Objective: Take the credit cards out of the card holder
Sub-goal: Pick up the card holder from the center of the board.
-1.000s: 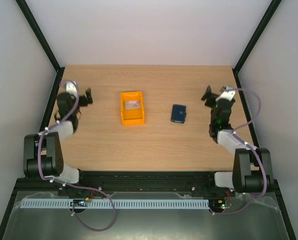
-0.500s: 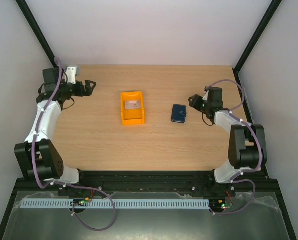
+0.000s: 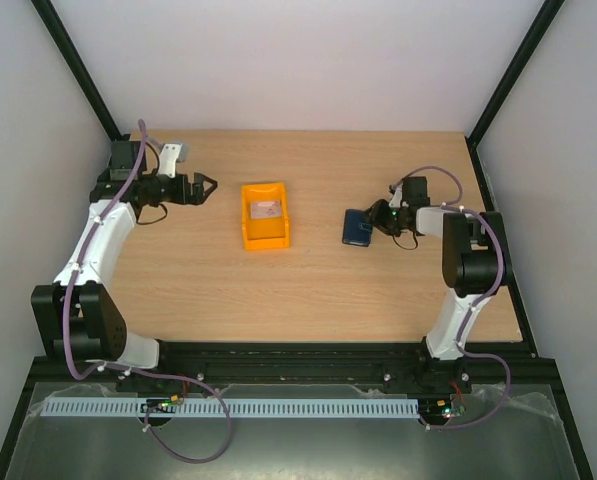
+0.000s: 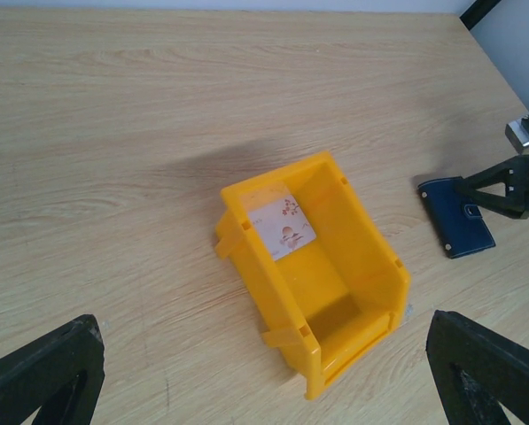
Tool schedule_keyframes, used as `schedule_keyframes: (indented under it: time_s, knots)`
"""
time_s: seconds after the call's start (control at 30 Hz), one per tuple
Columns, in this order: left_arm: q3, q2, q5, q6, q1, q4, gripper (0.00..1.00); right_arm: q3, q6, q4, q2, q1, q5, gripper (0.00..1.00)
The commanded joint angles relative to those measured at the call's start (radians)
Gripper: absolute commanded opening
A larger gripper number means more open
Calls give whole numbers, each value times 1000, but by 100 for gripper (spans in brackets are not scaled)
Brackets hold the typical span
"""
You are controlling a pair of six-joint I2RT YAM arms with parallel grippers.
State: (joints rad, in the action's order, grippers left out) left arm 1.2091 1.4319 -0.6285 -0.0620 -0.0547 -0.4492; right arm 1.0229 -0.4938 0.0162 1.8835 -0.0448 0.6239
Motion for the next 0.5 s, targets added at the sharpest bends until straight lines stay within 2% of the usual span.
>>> schedule_keyframes:
  time_s: [0.0,0.07,0.17,0.33,0.47]
  knots:
    - [1,-6,0,-1,7,-32,100,11,-25,-23,36,-15,86,34]
    - [-1,-4,7,-3,7,-35,99,13,-27,-16,47,-15,80,25]
    - [0,-6,9,-11,9,-39,99,6,-36,-21,48,-15,100,3]
    - [9,-6,-14,-39,18,-66,99,-14,-45,-53,-37,-23,197,2]
    - [70,2,-74,-132,50,-186,99,-17,-39,-50,-194,-74,249,2]
